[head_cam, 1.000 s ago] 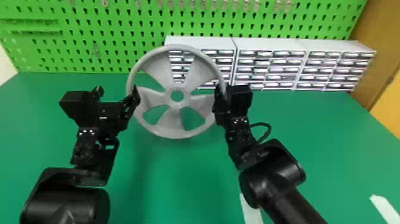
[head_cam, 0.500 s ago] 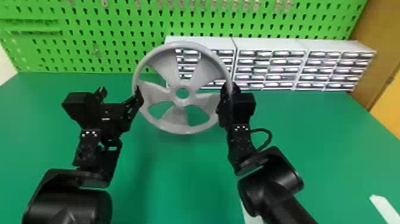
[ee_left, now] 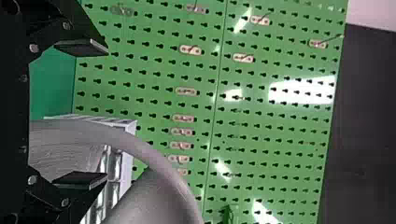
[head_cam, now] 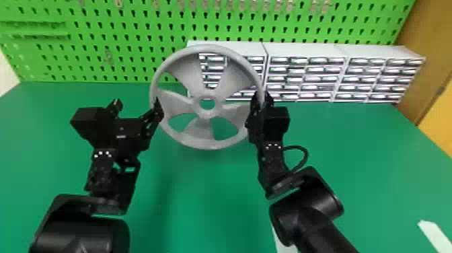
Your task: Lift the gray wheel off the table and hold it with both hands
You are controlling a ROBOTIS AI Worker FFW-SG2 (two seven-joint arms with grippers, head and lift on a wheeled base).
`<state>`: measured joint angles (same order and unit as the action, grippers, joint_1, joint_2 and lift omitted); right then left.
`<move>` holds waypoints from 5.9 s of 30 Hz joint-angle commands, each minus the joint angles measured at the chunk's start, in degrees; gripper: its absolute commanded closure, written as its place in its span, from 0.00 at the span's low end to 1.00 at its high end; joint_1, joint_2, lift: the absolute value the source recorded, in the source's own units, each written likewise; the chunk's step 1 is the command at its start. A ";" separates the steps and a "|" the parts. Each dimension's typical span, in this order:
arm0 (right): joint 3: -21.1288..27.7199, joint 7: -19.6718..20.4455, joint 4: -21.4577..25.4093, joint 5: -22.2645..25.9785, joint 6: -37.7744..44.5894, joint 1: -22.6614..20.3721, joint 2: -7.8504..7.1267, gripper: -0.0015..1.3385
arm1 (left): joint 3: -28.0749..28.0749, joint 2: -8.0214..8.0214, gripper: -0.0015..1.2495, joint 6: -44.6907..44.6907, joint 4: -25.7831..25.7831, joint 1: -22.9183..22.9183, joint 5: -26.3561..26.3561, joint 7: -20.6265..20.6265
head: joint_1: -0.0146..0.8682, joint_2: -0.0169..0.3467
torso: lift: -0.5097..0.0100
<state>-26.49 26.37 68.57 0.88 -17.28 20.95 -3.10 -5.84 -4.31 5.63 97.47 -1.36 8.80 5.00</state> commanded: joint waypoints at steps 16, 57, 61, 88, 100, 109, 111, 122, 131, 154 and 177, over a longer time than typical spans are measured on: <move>-0.32 0.00 -0.01 0.09 -1.00 0.24 -0.06 0.88 | -3.22 0.00 0.27 14.14 -8.00 4.08 8.60 4.05 | 0.82 0.09 | 0.79; -4.10 0.00 0.78 2.11 -2.94 1.11 -0.06 0.88 | -6.82 -0.88 0.32 19.59 -25.66 -7.87 15.98 -0.96 | 0.82 0.09 | 0.79; -4.10 0.00 0.78 2.20 -2.94 1.11 -0.15 0.88 | -7.00 -0.88 0.32 19.94 -25.66 -7.78 15.81 -0.43 | 0.82 0.09 | 0.79; -4.10 0.00 0.78 2.20 -2.94 1.29 -0.24 0.88 | -13.24 -0.79 0.73 22.41 -25.49 -8.13 17.04 11.78 | 0.82 0.09 | 0.79; -3.92 0.00 0.69 2.20 -2.94 1.20 -0.15 0.88 | -13.50 -0.88 0.81 22.32 -24.26 -8.05 15.46 14.33 | 0.82 0.09 | 0.79; -4.01 0.00 0.78 2.29 -2.76 1.03 -0.24 0.88 | -12.18 -0.88 0.81 21.09 -23.47 -7.78 15.19 14.33 | 0.82 0.09 | 0.79; -3.83 0.00 0.69 2.46 -2.50 0.94 -0.15 0.88 | -11.83 -0.88 0.81 20.74 -23.11 -7.78 15.11 14.33 | 0.82 0.09 | 0.79; -3.66 0.00 -0.36 3.43 -1.71 0.15 0.03 0.88 | -10.51 -0.88 0.81 18.63 -21.53 -7.43 14.14 15.56 | 0.82 0.09 | 0.79; -3.66 0.00 -0.36 3.43 -1.71 0.06 0.03 0.88 | -10.34 -0.88 0.81 17.57 -21.18 -7.43 13.88 17.67 | 0.82 0.09 | 0.79; -3.66 0.00 -0.36 3.52 -1.62 -0.12 -0.24 0.88 | -10.16 -0.88 0.81 17.22 -20.57 -7.43 12.12 20.13 | 0.82 0.09 | 0.79; -3.57 0.00 -0.36 3.52 -1.44 -0.29 -0.24 0.88 | -10.16 -0.88 0.81 16.17 -19.95 -7.17 11.94 21.36 | 0.82 0.09 | 0.79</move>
<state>-30.04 26.37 68.20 4.38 -18.72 20.65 -3.34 -16.01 -5.18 21.81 77.50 -8.59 20.65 21.65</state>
